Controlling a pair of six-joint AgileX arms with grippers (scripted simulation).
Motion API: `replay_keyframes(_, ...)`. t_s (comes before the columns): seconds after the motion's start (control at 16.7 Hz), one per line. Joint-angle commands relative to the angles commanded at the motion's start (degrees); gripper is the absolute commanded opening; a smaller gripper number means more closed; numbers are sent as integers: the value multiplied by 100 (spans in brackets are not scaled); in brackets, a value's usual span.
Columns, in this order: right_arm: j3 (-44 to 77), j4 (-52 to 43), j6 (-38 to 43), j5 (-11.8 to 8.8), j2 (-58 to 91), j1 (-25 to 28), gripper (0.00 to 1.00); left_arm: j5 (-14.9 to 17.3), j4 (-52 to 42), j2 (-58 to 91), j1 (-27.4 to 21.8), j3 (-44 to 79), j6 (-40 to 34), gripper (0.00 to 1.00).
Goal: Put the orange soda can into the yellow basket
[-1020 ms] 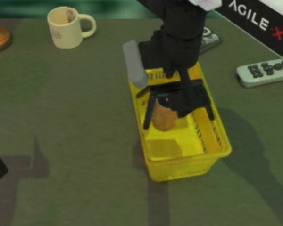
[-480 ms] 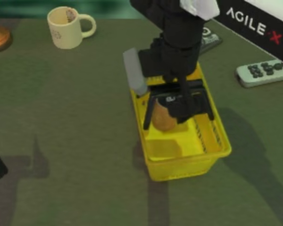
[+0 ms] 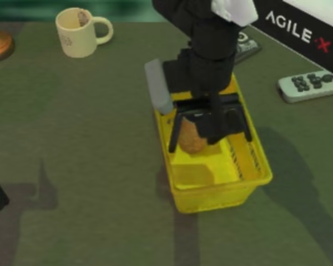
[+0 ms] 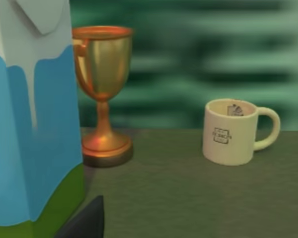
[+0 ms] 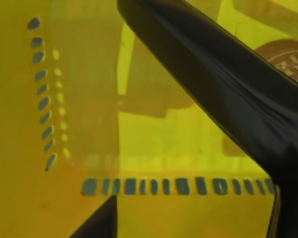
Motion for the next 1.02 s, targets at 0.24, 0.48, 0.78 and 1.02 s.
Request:
replay_keyframes(0.24, 0, 0, 0, 0, 0, 0, 47, 0, 0, 0, 0, 0, 0, 100)
replay_keyframes(0.48, 0, 0, 0, 0, 0, 0, 17, 0, 0, 0, 0, 0, 0, 100)
replay_keyframes(0.78, 0, 0, 0, 0, 0, 0, 0, 0, 0, 0, 0, 0, 0, 100)
replay_keyframes(1.02, 0, 0, 0, 0, 0, 0, 0, 0, 0, 0, 0, 0, 0, 100)
